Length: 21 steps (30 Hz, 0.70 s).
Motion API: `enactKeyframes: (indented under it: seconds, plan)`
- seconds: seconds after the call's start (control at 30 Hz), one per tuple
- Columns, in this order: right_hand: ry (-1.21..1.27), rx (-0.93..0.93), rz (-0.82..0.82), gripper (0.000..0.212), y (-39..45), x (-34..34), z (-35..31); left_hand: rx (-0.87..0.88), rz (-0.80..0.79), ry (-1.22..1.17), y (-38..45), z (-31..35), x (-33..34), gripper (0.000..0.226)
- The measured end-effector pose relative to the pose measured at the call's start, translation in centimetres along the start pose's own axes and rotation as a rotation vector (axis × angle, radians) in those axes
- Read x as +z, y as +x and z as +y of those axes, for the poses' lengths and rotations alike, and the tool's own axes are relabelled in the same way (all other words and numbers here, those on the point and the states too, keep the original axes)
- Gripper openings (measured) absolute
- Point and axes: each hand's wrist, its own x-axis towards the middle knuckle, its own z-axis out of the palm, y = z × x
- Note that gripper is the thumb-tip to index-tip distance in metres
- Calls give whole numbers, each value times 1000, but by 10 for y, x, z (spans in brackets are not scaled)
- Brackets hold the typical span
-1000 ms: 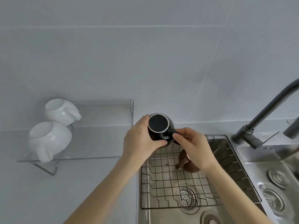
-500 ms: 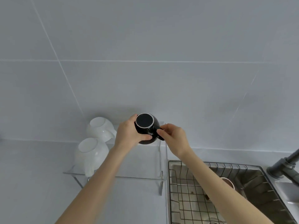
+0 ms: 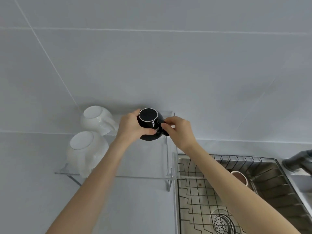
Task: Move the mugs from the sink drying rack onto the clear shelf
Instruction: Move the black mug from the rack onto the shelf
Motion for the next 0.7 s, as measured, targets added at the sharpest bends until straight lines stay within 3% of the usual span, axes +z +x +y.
enactKeyframes:
  seconds: [0.13, 0.27, 0.4, 0.53, 0.7]
  plan:
    - [56, 12, -19, 15, -1, -1, -2, -15, -19, 22, 2, 0, 4, 63]
    - [77, -9, 8, 26, -8, -27, 6, -16, 41, 110, -12, 15, 9, 82]
    - [26, 93, 107, 21, -19, -97, 39, 265, 159, 25, -52, 58, 25, 55]
    - [-35, 333, 142, 17, -54, -147, 93, 381, -60, -142, -102, 86, 72, 32]
    - [-66, 578, 126, 28, -114, -156, 163, 168, -432, -110, -127, 71, 159, 29]
